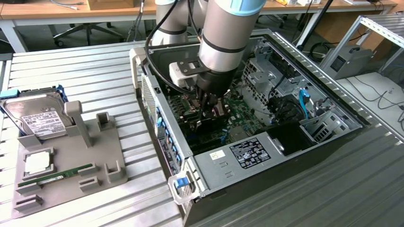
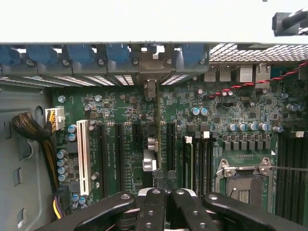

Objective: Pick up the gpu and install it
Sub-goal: 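Press down on the gpu until it lock into place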

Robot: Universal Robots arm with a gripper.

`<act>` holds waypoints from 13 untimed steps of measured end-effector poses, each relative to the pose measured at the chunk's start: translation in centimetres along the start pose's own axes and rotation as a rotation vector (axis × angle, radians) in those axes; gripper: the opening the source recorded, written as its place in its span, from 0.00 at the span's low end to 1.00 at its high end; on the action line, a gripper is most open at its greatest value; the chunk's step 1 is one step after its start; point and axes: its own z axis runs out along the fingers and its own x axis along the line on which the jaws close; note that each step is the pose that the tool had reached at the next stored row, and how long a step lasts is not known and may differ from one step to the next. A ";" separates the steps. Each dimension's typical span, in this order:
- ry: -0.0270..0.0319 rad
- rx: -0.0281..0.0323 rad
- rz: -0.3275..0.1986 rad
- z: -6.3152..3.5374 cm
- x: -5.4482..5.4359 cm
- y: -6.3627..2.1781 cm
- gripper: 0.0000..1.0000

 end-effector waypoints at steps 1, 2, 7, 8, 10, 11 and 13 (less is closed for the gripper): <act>0.0001 0.0000 0.000 0.00 0.0 0.07 0.11; 0.0001 0.0000 0.000 -0.01 0.0 0.12 0.11; 0.0000 0.0000 0.000 0.00 0.0 0.25 0.11; 0.0000 0.0000 0.000 0.00 0.0 0.28 0.11; 0.0001 -0.0001 0.000 -0.01 0.0 0.28 0.11; 0.0001 -0.0001 0.000 -0.01 0.0 0.28 0.11; 0.0000 0.0000 0.000 0.00 0.0 0.28 0.11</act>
